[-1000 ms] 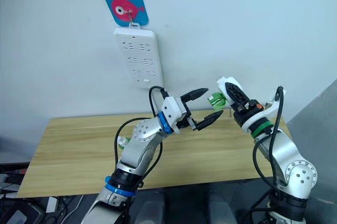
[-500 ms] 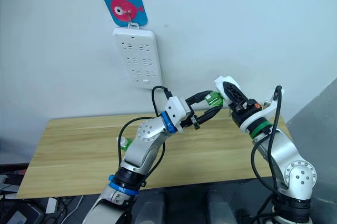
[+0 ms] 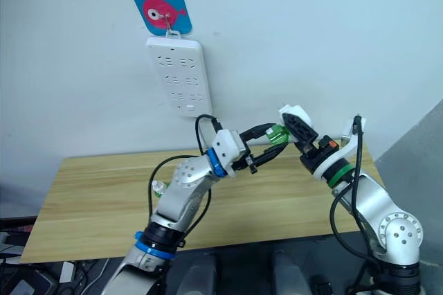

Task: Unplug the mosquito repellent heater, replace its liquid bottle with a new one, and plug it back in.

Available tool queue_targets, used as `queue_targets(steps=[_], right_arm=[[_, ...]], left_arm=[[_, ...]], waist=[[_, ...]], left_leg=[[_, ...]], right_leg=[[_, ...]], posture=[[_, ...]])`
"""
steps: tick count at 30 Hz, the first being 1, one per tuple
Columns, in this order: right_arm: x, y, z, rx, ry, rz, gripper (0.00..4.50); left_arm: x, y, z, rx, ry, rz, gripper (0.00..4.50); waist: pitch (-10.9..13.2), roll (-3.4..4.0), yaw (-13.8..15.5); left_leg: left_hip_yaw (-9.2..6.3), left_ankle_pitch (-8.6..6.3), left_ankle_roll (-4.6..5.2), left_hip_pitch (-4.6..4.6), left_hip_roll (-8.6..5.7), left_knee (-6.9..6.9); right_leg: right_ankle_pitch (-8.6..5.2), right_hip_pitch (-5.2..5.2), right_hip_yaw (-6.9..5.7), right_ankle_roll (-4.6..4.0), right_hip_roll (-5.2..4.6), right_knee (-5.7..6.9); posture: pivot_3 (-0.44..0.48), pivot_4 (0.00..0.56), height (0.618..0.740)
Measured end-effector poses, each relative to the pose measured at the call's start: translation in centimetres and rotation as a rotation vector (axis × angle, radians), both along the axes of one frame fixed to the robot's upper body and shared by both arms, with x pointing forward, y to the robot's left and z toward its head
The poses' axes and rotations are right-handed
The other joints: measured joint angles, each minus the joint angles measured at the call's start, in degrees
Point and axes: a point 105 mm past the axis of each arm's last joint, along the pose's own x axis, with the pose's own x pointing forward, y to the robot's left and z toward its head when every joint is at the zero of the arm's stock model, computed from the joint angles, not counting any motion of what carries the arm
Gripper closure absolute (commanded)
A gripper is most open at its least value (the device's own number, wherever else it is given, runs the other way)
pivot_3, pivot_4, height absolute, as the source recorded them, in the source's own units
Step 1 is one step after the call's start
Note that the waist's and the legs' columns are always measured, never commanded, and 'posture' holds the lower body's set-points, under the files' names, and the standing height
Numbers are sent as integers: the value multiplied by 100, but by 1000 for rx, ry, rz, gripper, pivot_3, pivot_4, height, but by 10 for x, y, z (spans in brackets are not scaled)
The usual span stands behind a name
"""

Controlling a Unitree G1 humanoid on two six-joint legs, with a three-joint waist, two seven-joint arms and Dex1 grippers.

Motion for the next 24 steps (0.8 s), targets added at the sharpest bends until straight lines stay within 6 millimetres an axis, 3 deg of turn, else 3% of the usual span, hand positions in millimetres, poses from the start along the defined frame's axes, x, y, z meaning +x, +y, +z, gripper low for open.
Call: queue_targets(steps=[6,15,24], right_arm=[[7,13,9,-68,-14,220,67],[0,33,0,-132,31,497,67],[-10,22,1,-198,68,652,67]], left_arm=[[3,42,10,85,-41,-51,2268],[-21,55,5,170,-67,-185,2268],[-28,59,1,188,-81,-228,2268]], waist=[[10,-3,20],[135,-7,275],[244,-15,483]], left_leg=[[-4,1,2,2,0,2],[-5,-1,5,-7,2,-2],[-7,-1,5,-15,3,1]], right_leg=[[2,4,-5,0,0,0],[0,-7,-7,-2,0,-8],[-1,-12,-9,-4,0,-9]], posture=[[321,227,740],[385,259,740],[385,272,740]])
